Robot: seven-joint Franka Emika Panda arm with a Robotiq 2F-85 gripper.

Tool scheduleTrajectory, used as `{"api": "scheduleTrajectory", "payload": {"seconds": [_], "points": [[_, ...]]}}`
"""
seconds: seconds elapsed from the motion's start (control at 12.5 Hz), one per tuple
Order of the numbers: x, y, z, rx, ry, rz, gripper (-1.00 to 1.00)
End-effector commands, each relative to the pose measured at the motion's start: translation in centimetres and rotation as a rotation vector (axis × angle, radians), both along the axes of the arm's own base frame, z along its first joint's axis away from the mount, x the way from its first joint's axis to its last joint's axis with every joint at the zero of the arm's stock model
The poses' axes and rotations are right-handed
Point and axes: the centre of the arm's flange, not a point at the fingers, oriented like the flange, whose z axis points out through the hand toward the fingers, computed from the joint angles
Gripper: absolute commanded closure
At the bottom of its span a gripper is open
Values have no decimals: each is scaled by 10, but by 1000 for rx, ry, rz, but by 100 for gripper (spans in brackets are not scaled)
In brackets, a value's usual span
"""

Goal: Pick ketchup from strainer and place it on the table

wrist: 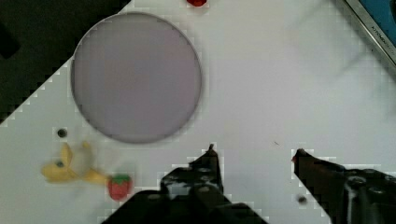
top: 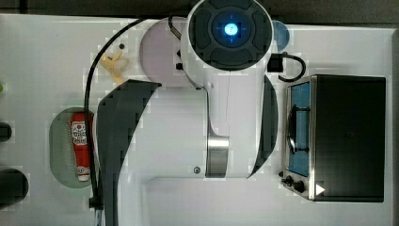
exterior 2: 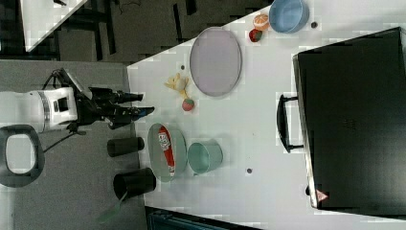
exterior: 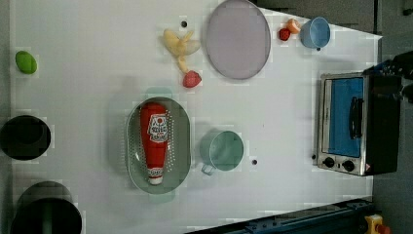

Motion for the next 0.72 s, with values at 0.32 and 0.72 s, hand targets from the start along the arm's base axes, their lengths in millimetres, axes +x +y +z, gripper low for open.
{"api": "scheduleTrajectory", "payload": {"seconds": [0.32,0.72], "points": [[-67,26,56,-13,27,56,-100],[-59,168,14,-19,24,321,-100]]}}
